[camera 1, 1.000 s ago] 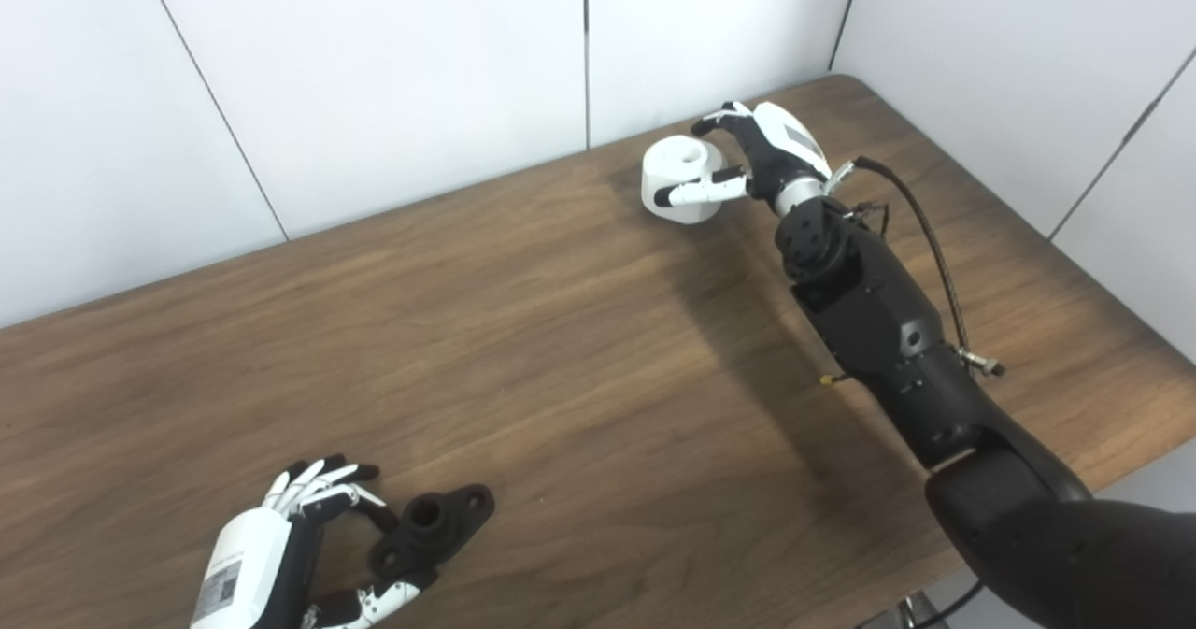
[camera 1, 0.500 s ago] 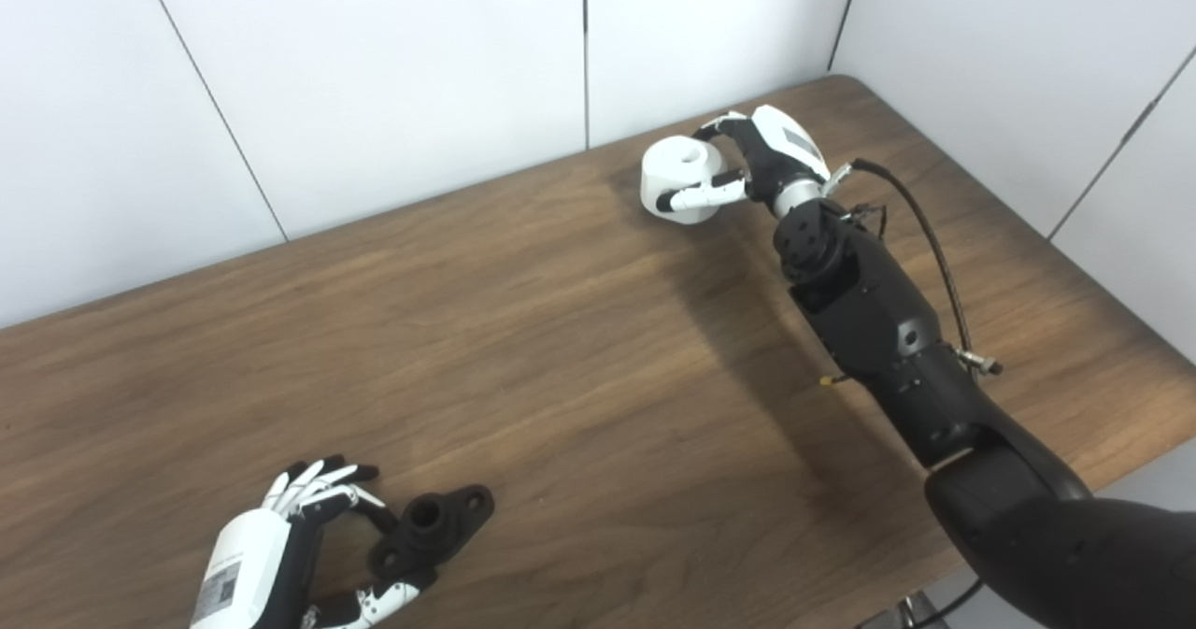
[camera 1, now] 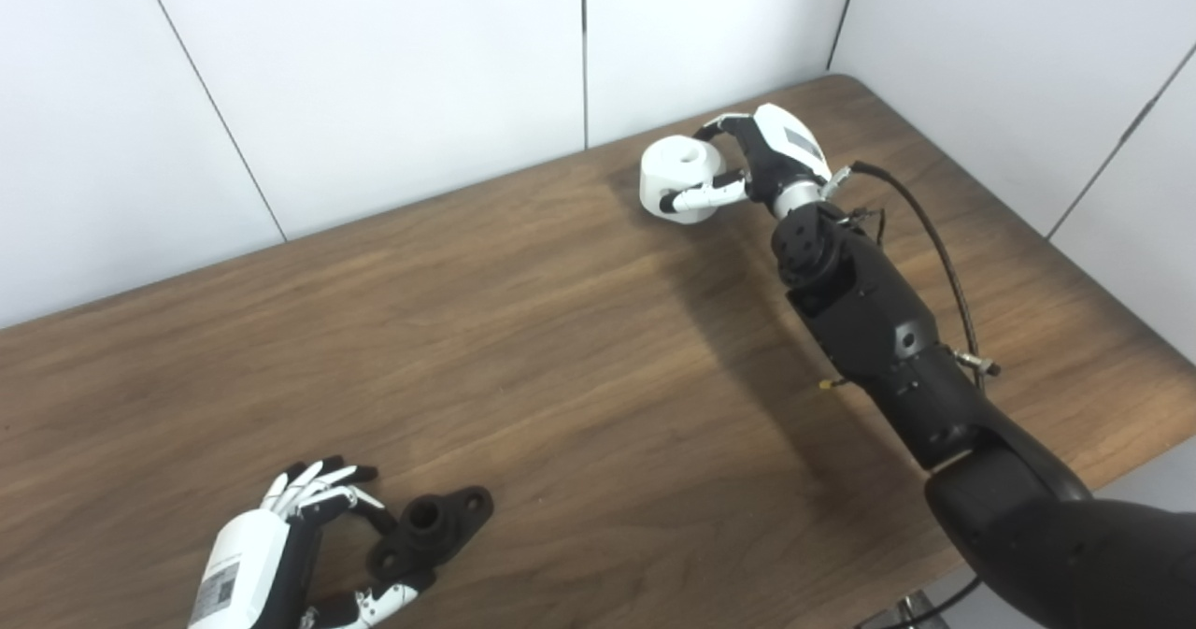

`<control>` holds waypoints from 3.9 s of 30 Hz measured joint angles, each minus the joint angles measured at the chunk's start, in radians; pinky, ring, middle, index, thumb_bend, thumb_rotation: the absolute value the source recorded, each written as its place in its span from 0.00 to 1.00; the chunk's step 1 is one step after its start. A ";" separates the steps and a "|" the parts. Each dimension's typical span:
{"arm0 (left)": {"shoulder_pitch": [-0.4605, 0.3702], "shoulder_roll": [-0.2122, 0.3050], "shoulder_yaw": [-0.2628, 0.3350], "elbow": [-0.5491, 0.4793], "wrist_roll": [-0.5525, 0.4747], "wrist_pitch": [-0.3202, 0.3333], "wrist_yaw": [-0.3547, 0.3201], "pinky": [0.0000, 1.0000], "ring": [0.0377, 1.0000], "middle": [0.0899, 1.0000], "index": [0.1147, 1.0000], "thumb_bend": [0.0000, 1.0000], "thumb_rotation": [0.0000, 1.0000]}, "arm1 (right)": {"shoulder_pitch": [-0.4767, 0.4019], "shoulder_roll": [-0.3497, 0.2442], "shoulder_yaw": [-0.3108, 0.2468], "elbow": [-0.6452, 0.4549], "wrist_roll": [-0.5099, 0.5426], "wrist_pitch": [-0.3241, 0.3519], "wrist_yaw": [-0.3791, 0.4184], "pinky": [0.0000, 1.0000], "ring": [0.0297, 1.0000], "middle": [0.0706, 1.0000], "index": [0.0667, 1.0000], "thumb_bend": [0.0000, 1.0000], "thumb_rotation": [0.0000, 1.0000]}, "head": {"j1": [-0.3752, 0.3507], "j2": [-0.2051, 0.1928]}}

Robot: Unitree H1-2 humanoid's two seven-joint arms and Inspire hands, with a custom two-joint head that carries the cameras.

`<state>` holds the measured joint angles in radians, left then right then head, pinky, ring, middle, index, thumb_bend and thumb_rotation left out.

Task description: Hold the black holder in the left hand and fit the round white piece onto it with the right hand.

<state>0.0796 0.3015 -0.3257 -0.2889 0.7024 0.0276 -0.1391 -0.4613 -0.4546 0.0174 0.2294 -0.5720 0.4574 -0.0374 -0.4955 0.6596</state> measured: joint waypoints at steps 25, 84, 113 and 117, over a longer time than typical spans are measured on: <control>0.000 0.008 0.001 -0.002 -0.008 0.000 -0.001 0.96 0.88 0.76 0.42 0.51 0.06 | 0.012 -0.002 0.019 0.011 0.002 -0.011 -0.014 0.83 0.91 0.84 0.66 0.79 0.34 | -0.008 0.011; -0.001 0.011 0.003 -0.009 -0.004 0.001 -0.021 0.96 0.88 0.76 0.42 0.51 0.06 | 0.017 -0.003 0.027 0.028 -0.003 -0.054 -0.065 0.79 0.86 0.80 0.48 0.56 0.18 | -0.003 0.017; 0.002 0.004 0.003 -0.018 0.009 0.007 -0.027 0.94 0.87 0.76 0.42 0.52 0.06 | 0.090 -0.002 0.018 -0.244 0.021 -0.131 -0.033 0.79 0.84 0.76 0.45 0.52 0.14 | 0.061 0.031; 0.003 0.000 -0.002 -0.024 0.022 0.015 -0.028 0.94 0.87 0.76 0.42 0.52 0.06 | 0.118 0.009 0.002 -0.332 0.046 -0.112 0.009 0.80 0.83 0.75 0.45 0.52 0.14 | 0.100 0.040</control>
<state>0.0829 0.3011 -0.3275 -0.3132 0.7245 0.0431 -0.1669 -0.3434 -0.4460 0.0198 -0.1028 -0.5265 0.3450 -0.0280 -0.3959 0.6995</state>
